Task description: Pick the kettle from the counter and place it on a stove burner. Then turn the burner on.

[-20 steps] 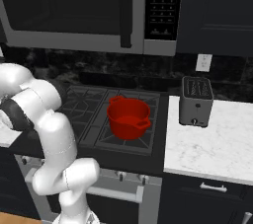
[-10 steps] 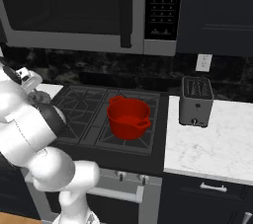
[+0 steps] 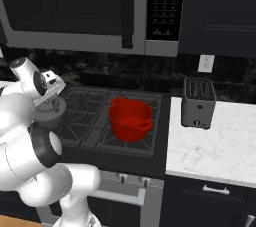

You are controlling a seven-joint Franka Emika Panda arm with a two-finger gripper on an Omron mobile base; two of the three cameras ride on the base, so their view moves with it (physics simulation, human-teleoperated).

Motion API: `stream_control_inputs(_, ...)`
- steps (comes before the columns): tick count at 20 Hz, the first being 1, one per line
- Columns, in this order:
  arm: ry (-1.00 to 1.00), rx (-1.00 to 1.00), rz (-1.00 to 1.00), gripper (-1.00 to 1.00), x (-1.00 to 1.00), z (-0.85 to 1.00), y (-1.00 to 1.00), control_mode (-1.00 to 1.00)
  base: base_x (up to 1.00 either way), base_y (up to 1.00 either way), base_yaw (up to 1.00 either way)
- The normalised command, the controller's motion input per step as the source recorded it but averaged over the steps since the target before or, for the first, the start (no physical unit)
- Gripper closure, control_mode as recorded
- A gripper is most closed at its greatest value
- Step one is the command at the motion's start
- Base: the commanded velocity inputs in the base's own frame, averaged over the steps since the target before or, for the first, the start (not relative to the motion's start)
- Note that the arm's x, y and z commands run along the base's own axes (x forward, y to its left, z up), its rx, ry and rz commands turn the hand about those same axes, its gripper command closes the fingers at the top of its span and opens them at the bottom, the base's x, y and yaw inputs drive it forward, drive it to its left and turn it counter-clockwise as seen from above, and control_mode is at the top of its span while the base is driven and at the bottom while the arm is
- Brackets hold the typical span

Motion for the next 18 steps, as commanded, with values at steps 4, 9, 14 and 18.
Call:
stream_control_inputs(4,-0.07,-0.12,0.01,1.0,0.03,-0.04,-0.42,-1.0,0.0,0.0,0.0)
stream_control_inputs(9,0.01,-0.07,0.0,1.0,0.08,-0.02,-0.16,-1.0,0.0,0.0,0.0)
stream_control_inputs(14,0.0,0.0,0.0,1.0,0.41,-0.06,0.0,-1.0,0.0,0.0,0.0)
stream_control_inputs(18,0.0,0.0,0.0,1.0,0.44,-0.01,0.0,-1.0,0.0,0.0,0.0)
